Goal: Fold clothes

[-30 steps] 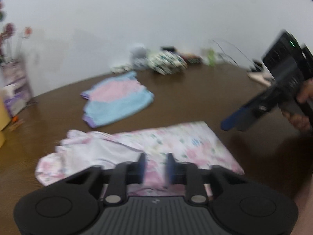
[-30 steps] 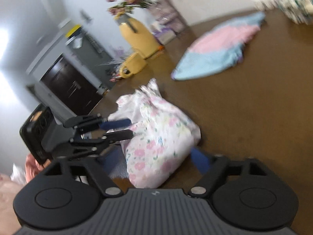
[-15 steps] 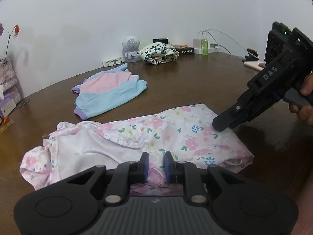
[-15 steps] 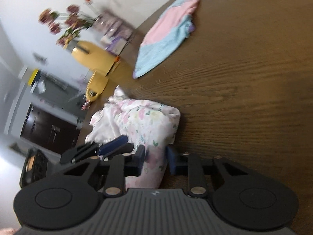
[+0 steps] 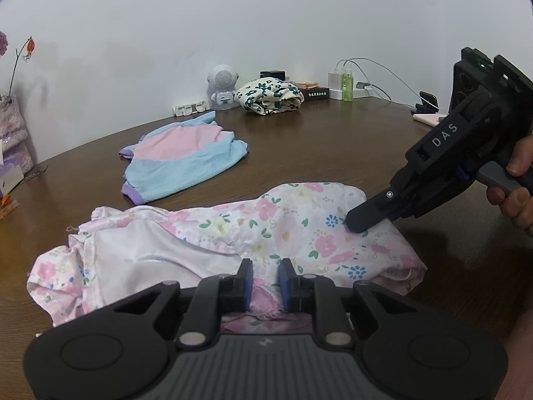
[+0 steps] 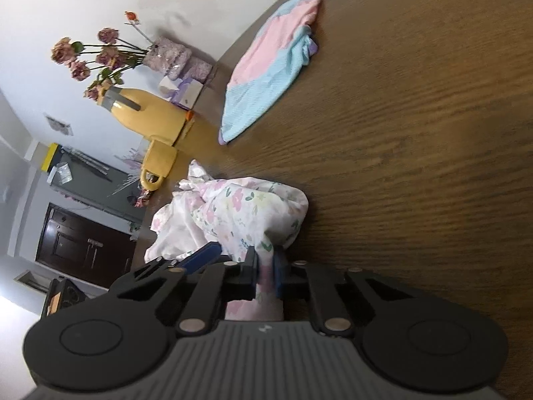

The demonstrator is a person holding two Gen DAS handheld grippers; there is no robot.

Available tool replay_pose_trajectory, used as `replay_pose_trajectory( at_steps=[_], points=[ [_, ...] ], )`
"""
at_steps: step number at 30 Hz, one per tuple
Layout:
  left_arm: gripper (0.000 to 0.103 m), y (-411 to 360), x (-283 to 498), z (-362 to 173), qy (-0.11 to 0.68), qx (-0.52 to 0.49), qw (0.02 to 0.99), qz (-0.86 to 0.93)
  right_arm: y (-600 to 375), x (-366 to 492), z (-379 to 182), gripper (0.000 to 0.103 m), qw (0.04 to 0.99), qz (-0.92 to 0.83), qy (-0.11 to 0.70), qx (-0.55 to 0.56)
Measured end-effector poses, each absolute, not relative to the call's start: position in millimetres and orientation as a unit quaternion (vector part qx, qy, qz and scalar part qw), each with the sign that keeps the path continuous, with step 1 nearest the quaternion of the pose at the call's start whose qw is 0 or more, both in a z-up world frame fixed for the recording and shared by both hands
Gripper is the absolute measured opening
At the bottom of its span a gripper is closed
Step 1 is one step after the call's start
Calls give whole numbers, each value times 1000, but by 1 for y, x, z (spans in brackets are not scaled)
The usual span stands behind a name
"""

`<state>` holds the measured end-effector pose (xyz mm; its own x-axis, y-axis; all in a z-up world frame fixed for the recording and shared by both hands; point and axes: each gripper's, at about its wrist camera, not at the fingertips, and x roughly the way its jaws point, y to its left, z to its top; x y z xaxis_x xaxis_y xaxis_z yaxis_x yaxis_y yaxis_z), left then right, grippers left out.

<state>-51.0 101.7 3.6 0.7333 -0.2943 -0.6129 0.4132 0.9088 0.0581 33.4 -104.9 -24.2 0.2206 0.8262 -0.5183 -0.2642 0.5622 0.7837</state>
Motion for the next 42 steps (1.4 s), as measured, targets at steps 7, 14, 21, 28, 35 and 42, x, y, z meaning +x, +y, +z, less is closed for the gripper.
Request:
replay_pose_trajectory(
  at_steps=[7,14,21,28,35,42],
  points=[
    [33,70,-40,29,287,113,921,-238,-147,52,4,6,769,366,476,218],
    [27,26,5,28,299,160,897,-283,-189,82,20,6,799,338,465,175],
    [24,15,19,4,330,173,885,-279,-212,75,3,22,790,339,459,224],
    [24,27,21,0,326,139,890,-287,-222,45,-12,31,787,308,461,271],
    [24,30,21,1,317,126,893,-294,-211,31,-24,35,786,282,441,329],
    [24,27,25,2,321,111,895,-289,-196,38,-16,5,804,297,420,299]
  ],
)
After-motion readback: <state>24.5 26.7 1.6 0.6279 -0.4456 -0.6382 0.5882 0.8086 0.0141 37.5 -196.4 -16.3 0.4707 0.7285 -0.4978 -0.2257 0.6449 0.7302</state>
